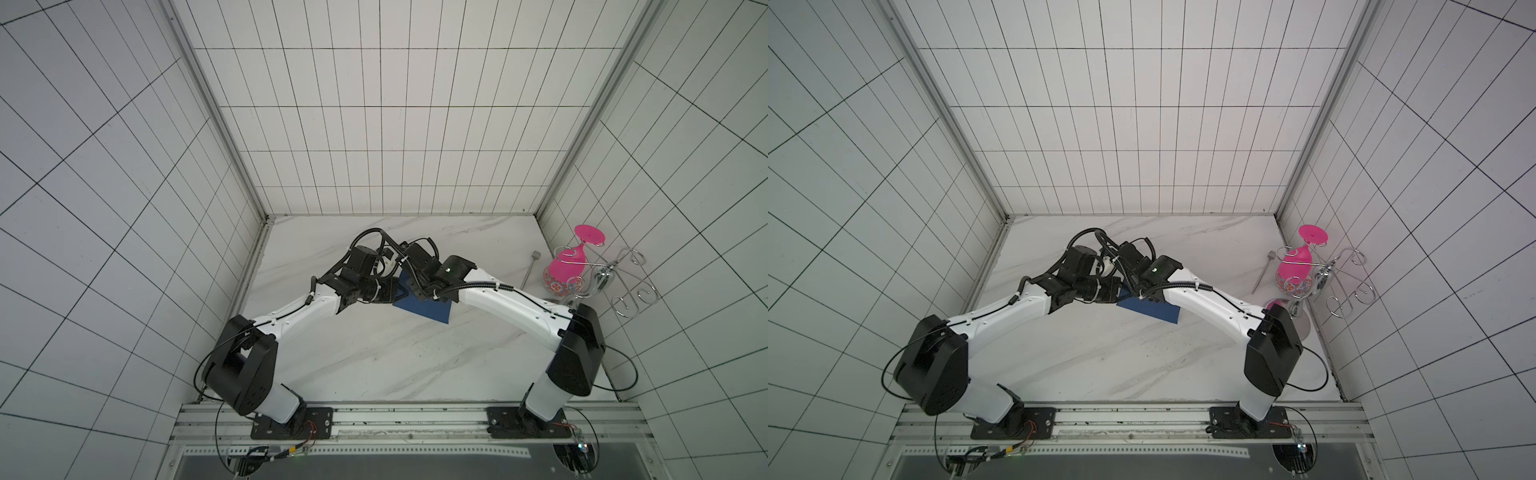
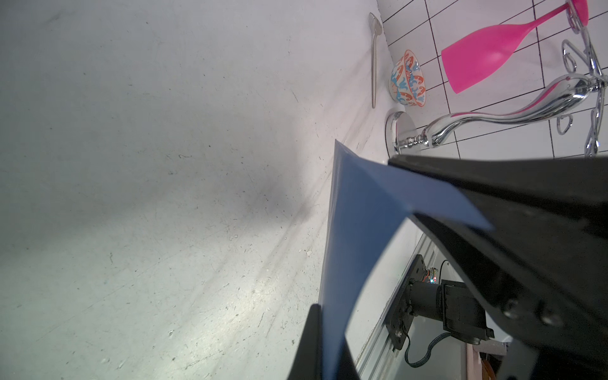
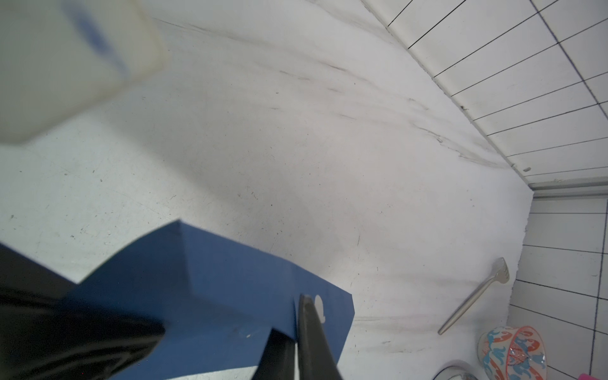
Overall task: Open the envelope
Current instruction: Open the envelope flap on the envelope, then adjust the envelope flap on the envelope.
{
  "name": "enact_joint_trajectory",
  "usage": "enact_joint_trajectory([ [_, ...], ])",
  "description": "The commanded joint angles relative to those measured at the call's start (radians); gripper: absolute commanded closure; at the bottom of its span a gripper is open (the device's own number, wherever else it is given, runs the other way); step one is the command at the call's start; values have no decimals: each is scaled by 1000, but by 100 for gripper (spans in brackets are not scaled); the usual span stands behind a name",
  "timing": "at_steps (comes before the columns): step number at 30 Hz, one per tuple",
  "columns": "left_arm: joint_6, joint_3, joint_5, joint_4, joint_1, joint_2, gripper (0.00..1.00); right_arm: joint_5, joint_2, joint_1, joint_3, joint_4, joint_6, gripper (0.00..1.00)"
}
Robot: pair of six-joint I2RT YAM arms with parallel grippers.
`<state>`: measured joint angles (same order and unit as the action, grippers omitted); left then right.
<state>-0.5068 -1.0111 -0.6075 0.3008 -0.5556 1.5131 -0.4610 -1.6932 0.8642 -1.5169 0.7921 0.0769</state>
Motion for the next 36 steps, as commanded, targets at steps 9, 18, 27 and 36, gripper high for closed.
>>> enact_joint_trajectory([
  [9,-14,36,-50,-28,0,16,100,49,-37,-94,-63,18,-10,42],
  [18,-74,78,-85,-159,0,79,100,91,-48,-159,95,-146,48,40],
  [27,-87,99,-65,-225,2,147,100,103,-126,-200,89,-173,61,40],
  [36,-156,147,-41,-354,38,238,100,40,67,-313,119,-65,193,37],
])
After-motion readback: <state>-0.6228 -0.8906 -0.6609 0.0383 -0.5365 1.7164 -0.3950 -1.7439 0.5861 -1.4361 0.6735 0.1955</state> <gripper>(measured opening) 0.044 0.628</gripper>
